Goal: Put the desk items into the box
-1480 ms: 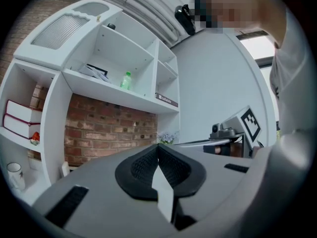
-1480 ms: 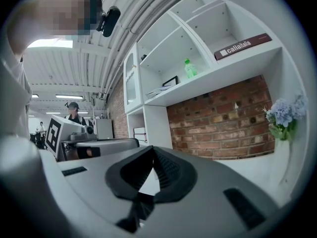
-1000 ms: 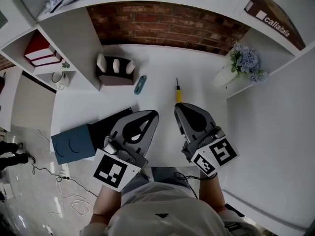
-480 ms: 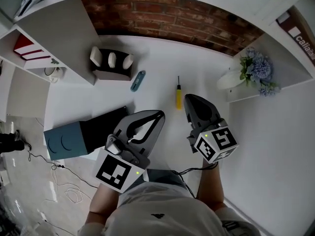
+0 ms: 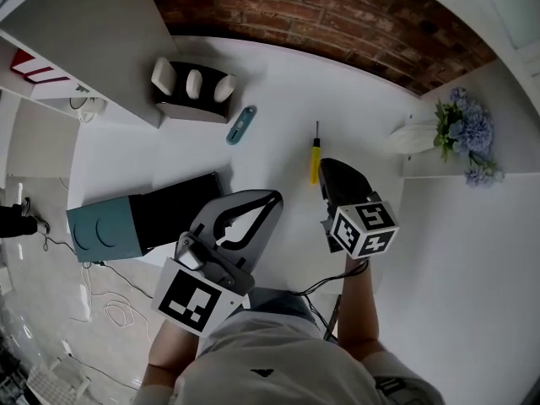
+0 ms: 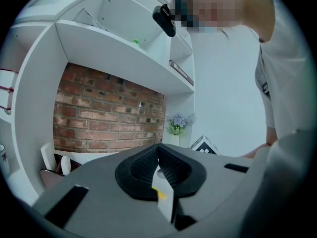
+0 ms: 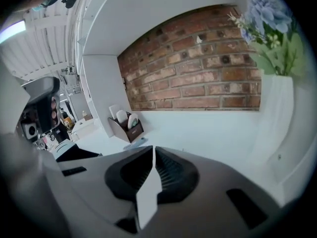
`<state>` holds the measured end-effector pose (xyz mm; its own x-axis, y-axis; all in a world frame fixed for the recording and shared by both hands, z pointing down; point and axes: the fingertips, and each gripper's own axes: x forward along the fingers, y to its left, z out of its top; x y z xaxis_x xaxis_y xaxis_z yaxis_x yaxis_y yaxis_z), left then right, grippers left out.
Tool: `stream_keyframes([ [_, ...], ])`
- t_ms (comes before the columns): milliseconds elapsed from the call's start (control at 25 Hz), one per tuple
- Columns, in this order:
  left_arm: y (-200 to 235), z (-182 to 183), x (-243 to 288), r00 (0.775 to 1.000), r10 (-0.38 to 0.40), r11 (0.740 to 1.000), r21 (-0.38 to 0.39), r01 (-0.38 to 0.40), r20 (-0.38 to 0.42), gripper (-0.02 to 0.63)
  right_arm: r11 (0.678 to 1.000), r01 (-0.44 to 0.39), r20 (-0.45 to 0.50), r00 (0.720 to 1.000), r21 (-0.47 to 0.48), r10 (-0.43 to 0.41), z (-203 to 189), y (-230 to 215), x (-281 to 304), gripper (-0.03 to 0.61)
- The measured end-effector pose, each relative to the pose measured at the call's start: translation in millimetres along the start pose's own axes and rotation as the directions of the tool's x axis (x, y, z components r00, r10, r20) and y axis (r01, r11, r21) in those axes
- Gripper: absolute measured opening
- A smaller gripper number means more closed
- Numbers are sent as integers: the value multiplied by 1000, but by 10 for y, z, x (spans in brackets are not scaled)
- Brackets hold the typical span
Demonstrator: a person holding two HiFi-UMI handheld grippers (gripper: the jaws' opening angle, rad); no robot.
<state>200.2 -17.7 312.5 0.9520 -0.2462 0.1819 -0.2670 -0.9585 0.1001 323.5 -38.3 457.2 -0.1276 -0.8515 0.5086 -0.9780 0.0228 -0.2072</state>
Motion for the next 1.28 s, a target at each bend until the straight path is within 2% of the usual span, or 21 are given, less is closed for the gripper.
stream_keyframes([
  [440, 132, -99, 44, 999, 32, 999, -19, -32, -19, 12, 997, 63, -133, 990, 50, -55, -432, -236, 283, 35],
  [800, 224, -170, 28, 998, 50, 998, -31, -51, -32, 12, 992, 122, -274, 956, 40, -107, -830, -375, 476, 75],
  [1280, 343, -191, -91, 996, 89, 995, -45, -90, -30, 12, 987, 150, -322, 939, 61, -123, -917, -379, 607, 107],
])
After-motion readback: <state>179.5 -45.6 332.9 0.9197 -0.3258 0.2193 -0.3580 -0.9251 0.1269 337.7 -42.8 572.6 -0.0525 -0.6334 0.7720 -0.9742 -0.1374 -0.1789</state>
